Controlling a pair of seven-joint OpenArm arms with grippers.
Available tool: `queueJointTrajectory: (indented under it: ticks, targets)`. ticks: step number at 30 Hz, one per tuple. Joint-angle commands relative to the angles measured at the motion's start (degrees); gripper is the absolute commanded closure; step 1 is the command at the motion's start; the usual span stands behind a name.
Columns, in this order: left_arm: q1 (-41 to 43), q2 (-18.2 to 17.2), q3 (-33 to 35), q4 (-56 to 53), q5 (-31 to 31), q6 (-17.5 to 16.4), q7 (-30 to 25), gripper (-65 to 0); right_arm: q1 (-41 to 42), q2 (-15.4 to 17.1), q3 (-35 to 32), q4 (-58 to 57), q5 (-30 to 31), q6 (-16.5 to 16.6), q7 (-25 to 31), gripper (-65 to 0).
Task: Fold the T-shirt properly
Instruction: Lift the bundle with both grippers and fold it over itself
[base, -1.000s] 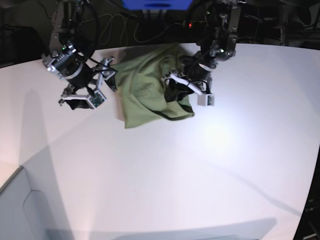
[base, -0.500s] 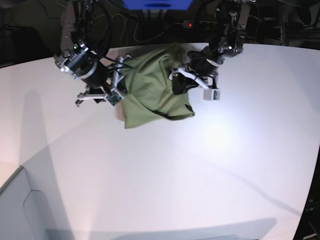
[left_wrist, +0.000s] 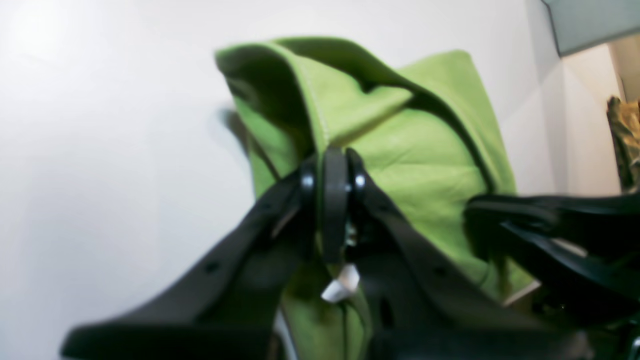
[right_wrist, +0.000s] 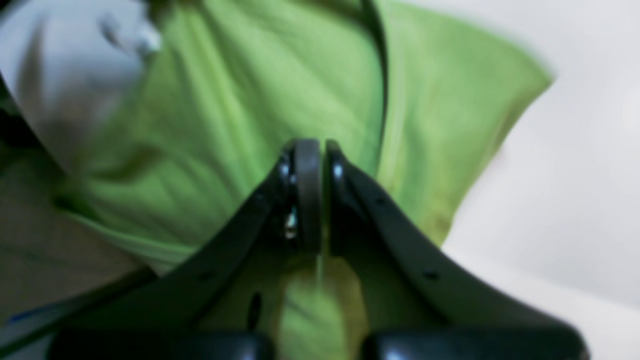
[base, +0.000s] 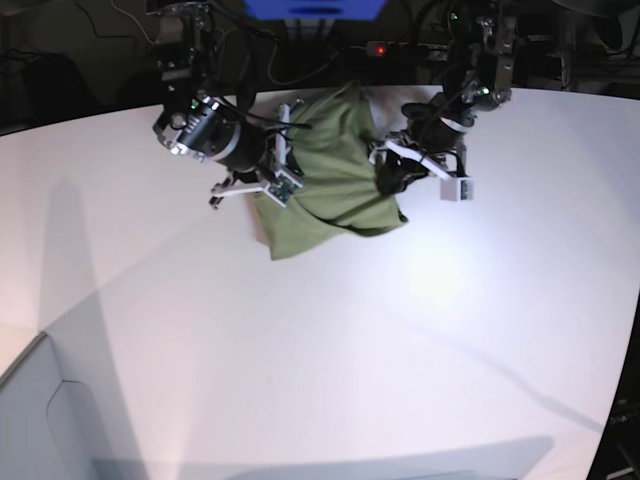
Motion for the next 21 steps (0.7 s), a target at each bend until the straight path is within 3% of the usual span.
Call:
queueJointTrajectory:
  ticks: [1, 9, 21]
  targets:
    - [0.1, -0.2, -0.2, 0.6, -0.5, -0.7, -0.8, 0.0, 0.7, -0.8, -0.1, 0.2, 1.0, -0.1, 1.4, 0.0]
    - [1.3, -2.1, -0.4, -1.5, -0.5, -0.8, -0.8, 0.0, 2.6, -1.1, -0.1, -5.5, 1.0, -0.1, 1.6, 0.0]
    - [0.2, -2.4, -0.5, -9.0, -0.4, -0.8, -1.4, 0.0, 3.4, -0.7, 0.3, -16.9, 0.6, -0.1, 10.9, 0.0]
